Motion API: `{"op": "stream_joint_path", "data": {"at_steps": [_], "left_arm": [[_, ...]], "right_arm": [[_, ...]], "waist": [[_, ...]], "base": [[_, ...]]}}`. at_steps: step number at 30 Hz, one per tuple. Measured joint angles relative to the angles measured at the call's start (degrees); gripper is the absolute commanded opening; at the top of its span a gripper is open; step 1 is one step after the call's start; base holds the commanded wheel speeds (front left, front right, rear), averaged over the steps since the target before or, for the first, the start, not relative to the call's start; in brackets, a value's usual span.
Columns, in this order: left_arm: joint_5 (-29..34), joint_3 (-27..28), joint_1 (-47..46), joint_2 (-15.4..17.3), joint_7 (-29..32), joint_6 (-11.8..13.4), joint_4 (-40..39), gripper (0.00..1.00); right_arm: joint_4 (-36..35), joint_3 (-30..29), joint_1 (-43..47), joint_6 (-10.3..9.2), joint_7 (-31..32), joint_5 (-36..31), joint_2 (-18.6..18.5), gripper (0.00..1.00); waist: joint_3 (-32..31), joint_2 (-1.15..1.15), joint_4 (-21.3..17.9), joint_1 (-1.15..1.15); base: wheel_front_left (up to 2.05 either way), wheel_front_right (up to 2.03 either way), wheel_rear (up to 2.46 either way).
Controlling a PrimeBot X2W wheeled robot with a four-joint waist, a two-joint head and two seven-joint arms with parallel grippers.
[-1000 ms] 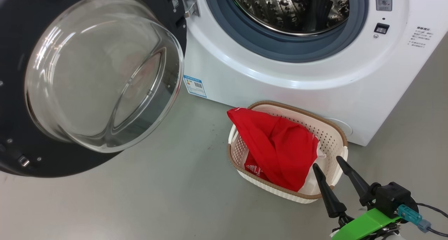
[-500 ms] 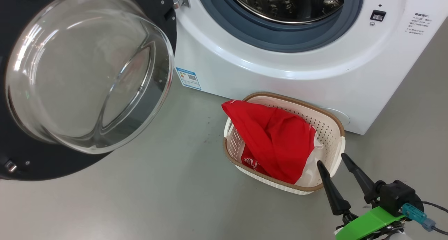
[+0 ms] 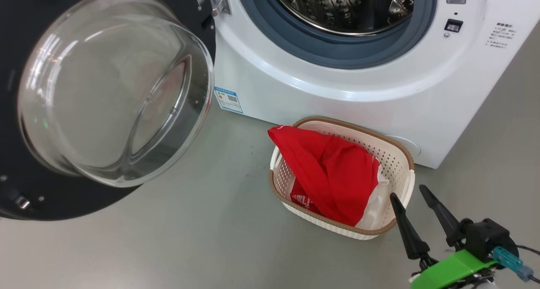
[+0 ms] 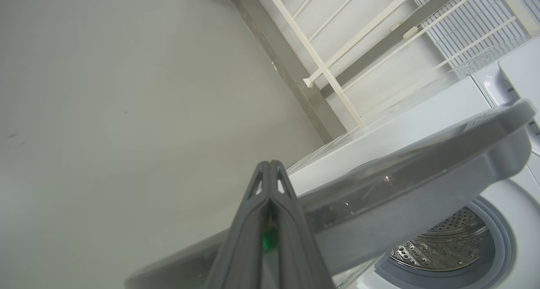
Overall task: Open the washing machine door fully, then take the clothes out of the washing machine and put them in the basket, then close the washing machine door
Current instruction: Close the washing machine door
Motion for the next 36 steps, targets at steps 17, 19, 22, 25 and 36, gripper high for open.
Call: {"op": "stream_joint_path", "data": {"at_steps": [17, 19, 22, 25, 36], "left_arm": [[-8.1, -8.6, 10.8, 2.6, 10.6, 0.0, -18.8, 0.00], [-9.7, -9.5, 12.5, 3.0, 11.5, 0.0, -22.2, 0.00], [-12.2, -11.0, 14.7, 3.0, 12.0, 0.0, -27.1, 0.00], [-14.3, -12.3, 16.4, 2.7, 12.0, 0.0, -32.0, 0.00], [-16.7, -19.7, 18.1, 1.0, 9.0, 0.1, -45.5, 0.00]], "right_arm": [[0.0, -2.4, 3.9, 0.00, 0.0, -0.3, 1.2, 1.00], [0.0, -2.4, 4.1, 0.00, 0.0, -0.5, 1.3, 1.00], [0.0, -2.3, 4.2, 0.00, 0.0, -0.5, 1.4, 1.00], [0.0, -2.2, 4.2, 0.00, 0.0, -0.9, 1.4, 1.00], [-0.1, -2.3, 4.2, 0.00, 0.0, -1.6, 1.3, 1.00]], "waist": [[-4.5, 0.00, 1.0, 0.00], [-4.8, 0.00, 1.0, 0.00], [-5.2, 0.00, 0.9, 0.00], [-5.4, 0.00, 0.8, 0.00], [-5.8, 0.00, 0.1, 0.00]], "base": [[0.00, 0.00, 0.00], [0.00, 0.00, 0.00], [0.00, 0.00, 0.00], [0.00, 0.00, 0.00], [0.00, 0.00, 0.00]]}}
